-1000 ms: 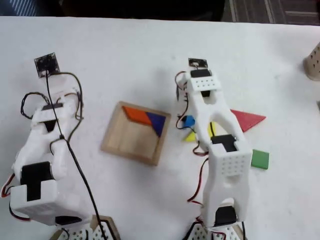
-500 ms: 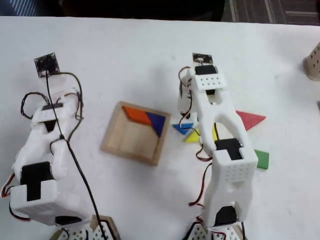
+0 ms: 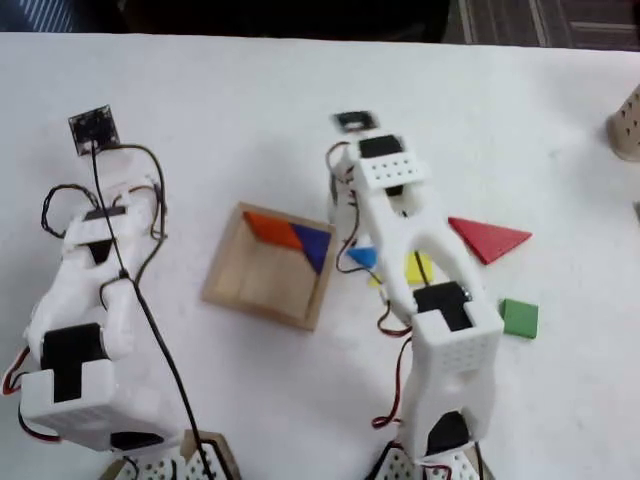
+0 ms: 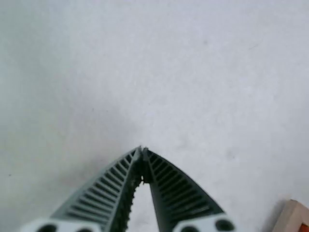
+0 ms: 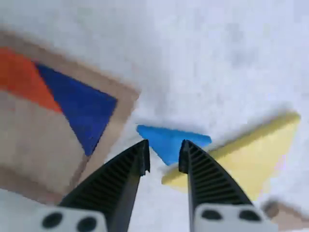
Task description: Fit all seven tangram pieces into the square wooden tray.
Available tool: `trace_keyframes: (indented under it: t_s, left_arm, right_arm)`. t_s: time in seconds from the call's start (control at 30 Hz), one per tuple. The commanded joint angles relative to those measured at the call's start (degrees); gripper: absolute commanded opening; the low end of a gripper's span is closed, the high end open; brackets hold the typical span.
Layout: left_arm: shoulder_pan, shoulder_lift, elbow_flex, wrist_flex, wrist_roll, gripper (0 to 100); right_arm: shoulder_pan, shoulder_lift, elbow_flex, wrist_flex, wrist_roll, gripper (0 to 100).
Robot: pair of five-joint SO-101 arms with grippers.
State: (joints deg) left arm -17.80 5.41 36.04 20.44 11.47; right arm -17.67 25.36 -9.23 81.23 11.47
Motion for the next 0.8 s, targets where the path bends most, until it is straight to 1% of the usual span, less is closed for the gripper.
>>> trace_keyframes:
  t_s: [0.0, 0.07, 0.1, 0.2, 0.27, 0.33, 0.43, 0.6, 0.67, 0.77]
  left_arm:
    - [0.57, -0.22, -2.81, 0.0, 0.18, 2]
    - [0.66, -0.13, -2.81, -0.09, 0.18, 2]
    - [0.66, -0.13, -2.81, -0.18, 0.18, 2]
    - [0.66, -0.13, -2.9, -0.18, 0.18, 2]
    - [0.75, -0.13, -2.9, -0.26, 0.18, 2]
    - [0.75, -0.13, -2.99, -0.26, 0.18, 2]
    - [0.75, -0.13, -3.08, -0.26, 0.18, 2]
    - [0.75, -0.13, -3.16, -0.26, 0.18, 2]
    - [0.75, -0.13, -3.16, -0.26, 0.18, 2]
    - [0.75, -0.13, -3.16, -0.26, 0.18, 2]
  right_arm:
    - [1.01, -5.14, -2.37, 2.15, 19.69, 10.6]
    - [2.07, -6.29, -2.37, 4.0, 25.76, 11.5]
    - [2.59, -6.46, -2.29, 5.14, 29.27, 13.4]
    - [3.21, -5.49, -1.58, 6.81, 38.15, 23.4]
    - [2.95, -3.82, -1.05, 6.73, 42.73, 28.9]
    - [2.68, -1.63, -1.05, 6.73, 45.71, 29.9]
    - [2.59, 1.36, -1.14, 6.46, 47.21, 25.7]
    - [3.74, 4.97, -1.14, 3.82, 47.21, 16.8]
    - [4.35, 5.93, -1.14, 2.59, 47.21, 15.2]
    - [4.44, 7.08, -1.05, 1.54, 47.21, 16.1]
